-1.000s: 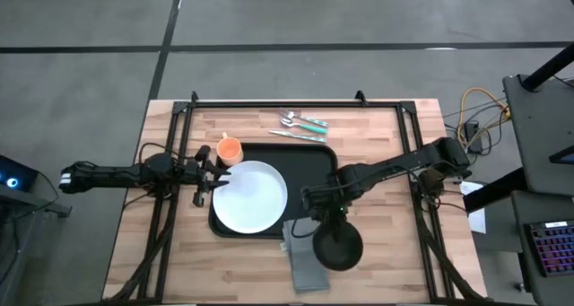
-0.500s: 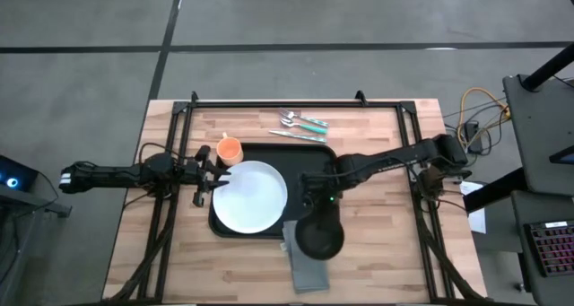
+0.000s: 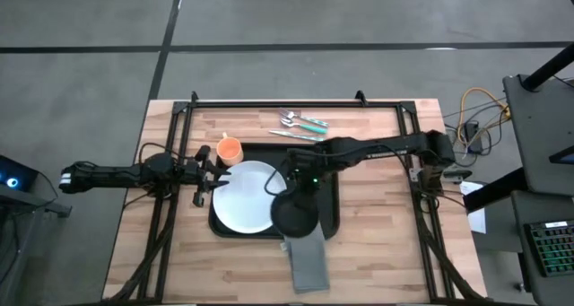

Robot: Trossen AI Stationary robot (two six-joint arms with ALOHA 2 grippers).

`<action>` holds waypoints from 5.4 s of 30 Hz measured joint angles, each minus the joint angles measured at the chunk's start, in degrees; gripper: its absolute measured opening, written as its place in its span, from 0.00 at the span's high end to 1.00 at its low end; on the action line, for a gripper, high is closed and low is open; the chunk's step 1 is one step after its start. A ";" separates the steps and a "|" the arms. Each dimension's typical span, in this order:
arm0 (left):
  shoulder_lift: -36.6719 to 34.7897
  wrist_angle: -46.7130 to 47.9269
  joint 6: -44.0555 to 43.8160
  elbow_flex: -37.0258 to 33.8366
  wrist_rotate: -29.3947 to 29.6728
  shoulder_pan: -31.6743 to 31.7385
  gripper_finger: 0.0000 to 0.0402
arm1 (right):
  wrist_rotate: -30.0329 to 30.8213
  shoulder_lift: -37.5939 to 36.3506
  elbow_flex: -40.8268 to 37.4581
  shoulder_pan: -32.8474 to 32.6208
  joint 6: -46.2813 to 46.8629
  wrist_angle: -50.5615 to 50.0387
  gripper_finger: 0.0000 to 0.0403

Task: Set up tray
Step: Put the black bowl on the white plate on the black table tray, then put the gray tablecloth on the black table tray to the right of the white plate

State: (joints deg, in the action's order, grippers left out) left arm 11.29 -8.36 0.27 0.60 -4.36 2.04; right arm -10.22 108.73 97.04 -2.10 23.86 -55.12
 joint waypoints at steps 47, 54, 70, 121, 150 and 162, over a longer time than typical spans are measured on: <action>0.70 0.05 0.00 0.00 0.02 0.00 0.74 | -0.34 33.15 37.34 9.08 -5.23 -4.34 0.98; 0.70 0.02 0.00 0.00 0.02 0.01 0.74 | -0.50 33.15 37.34 9.10 -5.23 -4.20 0.98; 0.70 0.01 0.00 0.00 0.01 0.00 0.74 | -0.39 34.01 37.02 9.00 -5.25 -1.71 0.98; 0.70 0.02 0.00 0.02 0.01 0.02 0.74 | -0.48 33.38 37.94 9.02 -5.42 0.94 0.65; 0.68 0.02 0.00 0.00 0.02 0.01 0.74 | -0.76 21.10 37.96 3.06 -3.87 -13.08 0.70; 0.69 0.02 0.00 0.00 0.01 0.01 0.74 | -0.81 20.65 37.96 -4.01 0.12 -15.43 0.70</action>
State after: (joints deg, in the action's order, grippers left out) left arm 11.98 -8.34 0.27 0.60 -4.35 2.05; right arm -11.03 129.38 135.00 -6.11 23.98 -70.55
